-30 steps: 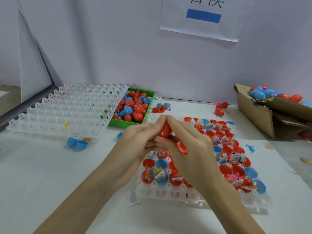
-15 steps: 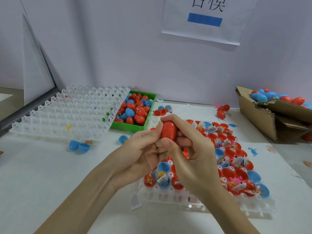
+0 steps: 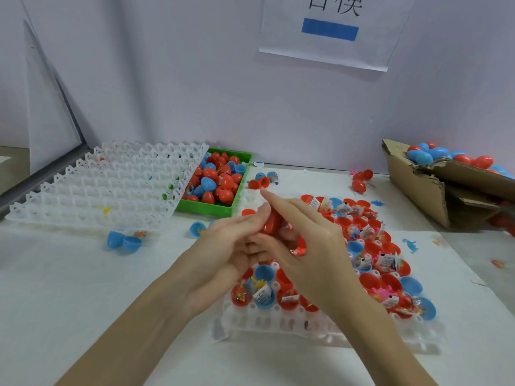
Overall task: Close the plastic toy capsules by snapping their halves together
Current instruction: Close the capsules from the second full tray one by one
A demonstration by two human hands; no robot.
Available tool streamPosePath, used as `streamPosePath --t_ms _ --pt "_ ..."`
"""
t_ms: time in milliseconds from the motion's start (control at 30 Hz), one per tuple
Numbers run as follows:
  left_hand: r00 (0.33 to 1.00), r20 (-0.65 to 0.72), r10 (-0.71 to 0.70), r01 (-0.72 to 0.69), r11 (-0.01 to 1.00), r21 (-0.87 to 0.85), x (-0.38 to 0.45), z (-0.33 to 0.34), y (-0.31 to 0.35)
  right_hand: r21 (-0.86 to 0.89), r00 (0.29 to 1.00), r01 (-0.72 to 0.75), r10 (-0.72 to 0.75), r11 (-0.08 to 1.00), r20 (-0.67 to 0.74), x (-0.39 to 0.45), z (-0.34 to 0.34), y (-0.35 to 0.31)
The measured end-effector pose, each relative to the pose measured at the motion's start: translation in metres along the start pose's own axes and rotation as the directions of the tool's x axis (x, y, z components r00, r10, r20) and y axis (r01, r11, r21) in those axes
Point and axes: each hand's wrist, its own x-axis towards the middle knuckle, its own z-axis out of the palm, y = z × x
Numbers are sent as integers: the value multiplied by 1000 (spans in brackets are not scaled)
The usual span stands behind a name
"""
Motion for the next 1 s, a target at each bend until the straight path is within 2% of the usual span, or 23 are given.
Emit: streamPosePath --t_ms 133,233,467,567,733,833,933,1000 --pt "987 154 -56 83 981 -177 -4 -4 8 194 996 -76 82 978 -21 1 -1 -3" --pt "976 209 -54 89 983 -160 -5 -6 8 248 996 -86 91 965 -8 1 -2 -6" --pt "998 54 18 -21 998 54 0 -2 -2 42 994 -109 109 993 15 -1 -1 -3" --pt "999 -9 31 -31 998 63 3 -5 -3 -17 995 -102 102 995 21 -2 3 -3" --pt "998 23 61 -63 992 114 3 -11 0 -8 988 -138 138 990 65 0 3 -2" --pt "993 -20 120 -113 972 206 2 -9 4 -25 991 -132 132 991 -20 0 4 -4" --pt "959 -155 238 -180 931 317 4 -11 4 -17 969 -239 237 971 -62 6 -3 -4" --pt "927 -207 312 -234 915 328 4 -15 5 165 915 -379 395 911 -82 11 -10 0"
